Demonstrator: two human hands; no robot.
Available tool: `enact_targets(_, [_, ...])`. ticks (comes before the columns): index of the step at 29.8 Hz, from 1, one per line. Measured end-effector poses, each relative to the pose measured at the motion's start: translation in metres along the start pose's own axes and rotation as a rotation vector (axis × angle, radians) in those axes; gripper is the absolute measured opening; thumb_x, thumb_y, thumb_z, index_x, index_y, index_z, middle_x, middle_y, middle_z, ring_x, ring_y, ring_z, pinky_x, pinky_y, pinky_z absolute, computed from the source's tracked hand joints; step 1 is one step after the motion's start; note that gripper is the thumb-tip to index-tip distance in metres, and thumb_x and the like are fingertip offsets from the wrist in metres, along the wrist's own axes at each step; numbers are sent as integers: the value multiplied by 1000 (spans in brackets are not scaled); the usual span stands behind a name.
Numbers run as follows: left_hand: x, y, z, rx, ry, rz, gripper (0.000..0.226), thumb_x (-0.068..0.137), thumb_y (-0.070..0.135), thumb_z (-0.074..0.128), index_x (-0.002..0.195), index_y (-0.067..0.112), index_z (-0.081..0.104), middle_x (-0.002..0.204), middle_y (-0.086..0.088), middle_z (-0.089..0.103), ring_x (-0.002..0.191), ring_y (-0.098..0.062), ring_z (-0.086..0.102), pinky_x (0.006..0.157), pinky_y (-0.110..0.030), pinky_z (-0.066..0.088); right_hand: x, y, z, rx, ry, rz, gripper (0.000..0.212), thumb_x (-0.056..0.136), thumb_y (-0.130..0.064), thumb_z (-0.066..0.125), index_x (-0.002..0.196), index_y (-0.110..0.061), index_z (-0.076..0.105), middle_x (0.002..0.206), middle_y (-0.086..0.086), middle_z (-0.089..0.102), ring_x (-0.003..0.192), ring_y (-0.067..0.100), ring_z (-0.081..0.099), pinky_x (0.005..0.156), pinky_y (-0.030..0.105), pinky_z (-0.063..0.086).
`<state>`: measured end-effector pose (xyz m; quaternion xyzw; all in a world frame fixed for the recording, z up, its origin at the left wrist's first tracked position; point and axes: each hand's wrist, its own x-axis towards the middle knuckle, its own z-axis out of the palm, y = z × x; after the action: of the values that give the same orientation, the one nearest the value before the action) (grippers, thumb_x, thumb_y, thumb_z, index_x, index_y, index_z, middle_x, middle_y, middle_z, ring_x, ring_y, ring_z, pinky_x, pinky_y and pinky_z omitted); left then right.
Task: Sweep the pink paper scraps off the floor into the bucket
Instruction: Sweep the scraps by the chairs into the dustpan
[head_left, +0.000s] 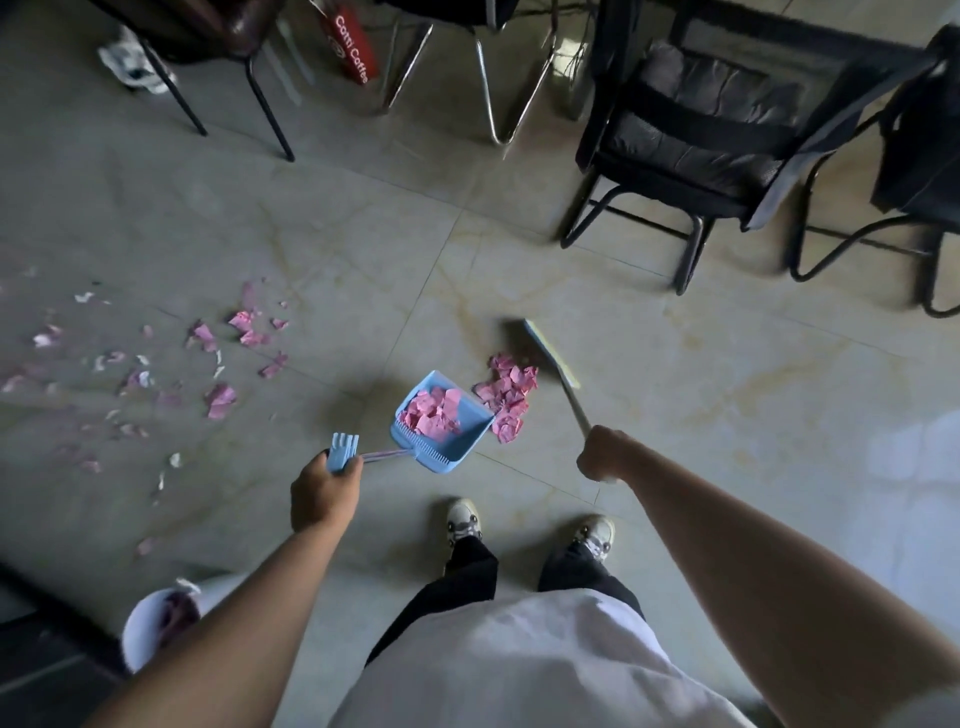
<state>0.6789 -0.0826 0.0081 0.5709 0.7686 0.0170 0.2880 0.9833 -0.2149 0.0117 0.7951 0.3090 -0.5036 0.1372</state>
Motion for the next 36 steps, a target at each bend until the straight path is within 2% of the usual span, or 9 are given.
enact_targets(3, [16, -19, -14, 67, -17, 31, 25, 84, 31, 63, 87, 7, 66, 92, -22, 69, 89, -41, 62, 73, -38, 48, 4, -30, 12, -203, -8, -18, 51, 85, -11, 43, 135, 1, 46, 128, 12, 57, 109, 28, 60, 86, 32, 54])
enact_targets(8, [44, -46, -22, 172, -92, 103, 24, 84, 35, 61, 94, 14, 67, 98, -18, 70, 94, -39, 63, 72, -36, 47, -2, -59, 33, -329, 7, 35, 61, 78, -11, 55, 138, -11, 44, 121, 4, 60, 109, 24, 61, 87, 34, 53])
enact_targets(16, [79, -58, -13, 215, -220, 136, 28, 86, 38, 57, 100, 16, 66, 104, -16, 69, 99, -37, 63, 78, -36, 50, -13, -57, 45, -243, 128, 116, 46, 87, -15, 43, 132, -13, 47, 119, 5, 61, 106, 25, 61, 74, 31, 46])
enact_targets(18, [84, -56, -8, 220, -260, 145, 28, 86, 38, 57, 103, 17, 66, 107, -15, 69, 102, -36, 62, 80, -36, 50, -12, -58, 39, -209, 124, 142, 43, 88, -16, 43, 130, -13, 46, 113, 7, 62, 99, 26, 64, 70, 30, 47])
enact_targets(21, [87, -52, 1, 244, -341, 148, 29, 88, 39, 55, 106, 17, 65, 111, -13, 68, 104, -34, 61, 81, -34, 49, -1, -66, 30, -33, 69, 167, 37, 88, -10, 40, 124, -9, 48, 93, 6, 58, 59, 20, 69, 51, 26, 56])
enact_targets(23, [87, -48, 8, 243, -377, 131, 30, 90, 36, 54, 110, 15, 62, 115, -13, 66, 107, -33, 60, 84, -33, 48, 6, -72, 27, 7, 41, 170, 35, 92, -12, 40, 125, -4, 49, 93, 8, 57, 47, 16, 63, 37, 21, 46])
enact_targets(29, [84, -37, 29, 138, -392, 43, 36, 93, 29, 53, 122, 8, 55, 124, -17, 61, 115, -34, 56, 91, -35, 44, -4, -79, 43, -66, 7, 155, 36, 93, -5, 40, 128, -2, 46, 73, 3, 47, 49, 15, 58, 49, 25, 53])
enact_targets(33, [72, -28, 44, 56, -436, 11, 37, 93, 28, 54, 124, 9, 52, 124, -16, 61, 113, -34, 57, 91, -34, 44, -16, -75, 56, -91, -31, 127, 34, 91, -5, 42, 123, -3, 49, 73, 3, 46, 49, 16, 58, 47, 26, 53])
enact_targets(36, [64, -21, 54, 26, -466, -22, 31, 92, 29, 53, 117, 10, 52, 118, -16, 63, 105, -35, 60, 85, -35, 46, -25, -73, 59, -121, -51, 94, 33, 90, -7, 43, 122, -4, 51, 72, 2, 47, 48, 15, 56, 45, 25, 51])
